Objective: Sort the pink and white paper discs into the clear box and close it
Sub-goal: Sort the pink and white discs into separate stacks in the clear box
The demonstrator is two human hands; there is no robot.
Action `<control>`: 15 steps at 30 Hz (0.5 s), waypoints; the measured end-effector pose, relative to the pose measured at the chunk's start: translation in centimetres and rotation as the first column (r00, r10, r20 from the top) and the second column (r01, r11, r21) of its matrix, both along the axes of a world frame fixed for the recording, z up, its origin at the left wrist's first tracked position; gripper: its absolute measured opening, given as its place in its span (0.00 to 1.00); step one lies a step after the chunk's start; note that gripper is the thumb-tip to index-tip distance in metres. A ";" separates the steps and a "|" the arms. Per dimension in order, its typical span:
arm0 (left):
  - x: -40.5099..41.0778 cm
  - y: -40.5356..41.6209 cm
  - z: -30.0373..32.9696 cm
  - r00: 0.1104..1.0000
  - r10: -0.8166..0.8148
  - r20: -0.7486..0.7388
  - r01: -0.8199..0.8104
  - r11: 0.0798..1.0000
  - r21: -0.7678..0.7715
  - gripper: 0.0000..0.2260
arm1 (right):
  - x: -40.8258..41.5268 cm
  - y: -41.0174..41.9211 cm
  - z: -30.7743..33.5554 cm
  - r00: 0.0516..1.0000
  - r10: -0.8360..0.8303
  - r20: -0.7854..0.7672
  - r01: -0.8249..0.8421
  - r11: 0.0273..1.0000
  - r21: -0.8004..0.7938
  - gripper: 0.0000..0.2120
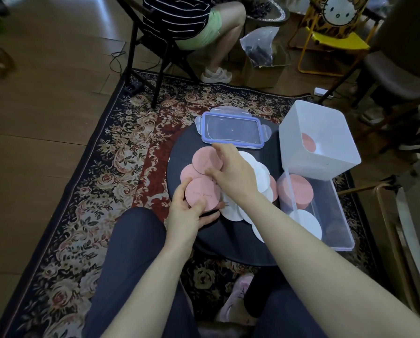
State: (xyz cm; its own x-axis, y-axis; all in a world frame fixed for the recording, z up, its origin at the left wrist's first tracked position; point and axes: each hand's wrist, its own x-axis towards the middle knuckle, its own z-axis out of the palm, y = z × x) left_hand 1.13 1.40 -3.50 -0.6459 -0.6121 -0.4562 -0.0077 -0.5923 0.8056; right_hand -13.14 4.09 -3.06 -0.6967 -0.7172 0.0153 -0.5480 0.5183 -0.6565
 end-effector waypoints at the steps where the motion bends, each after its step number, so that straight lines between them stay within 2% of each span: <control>1: 0.0 0.0 0.0 1.000 -0.001 0.000 0.001 1.000 -0.002 0.24 | 0.1 0.0 0.0 1.000 -0.007 -0.015 0.007 1.000 -0.005 0.26; 4: -0.1 0.0 -0.1 1.000 0.001 -0.001 -0.001 1.000 -0.013 0.24 | 0.0 0.2 0.1 0.997 -0.076 0.000 0.076 0.996 -0.044 0.25; 9: -0.1 0.1 0.0 1.000 0.007 -0.011 -0.008 1.000 -0.013 0.23 | -0.6 1.5 0.4 0.961 -0.217 0.170 0.242 0.960 -0.138 0.08; 15: -0.1 0.1 -0.1 1.000 0.005 -0.007 -0.005 1.000 -0.025 0.24 | 0.8 3.8 1.2 0.863 -0.398 0.311 0.474 0.852 -0.224 0.08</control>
State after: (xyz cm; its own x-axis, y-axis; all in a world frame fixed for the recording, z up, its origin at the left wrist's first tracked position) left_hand 1.00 1.51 -3.62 -0.6459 -0.6266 -0.4361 0.0010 -0.5719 0.8203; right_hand -12.34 7.90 -1.88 -0.9436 -0.3285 -0.0420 -0.1120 0.4357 -0.8931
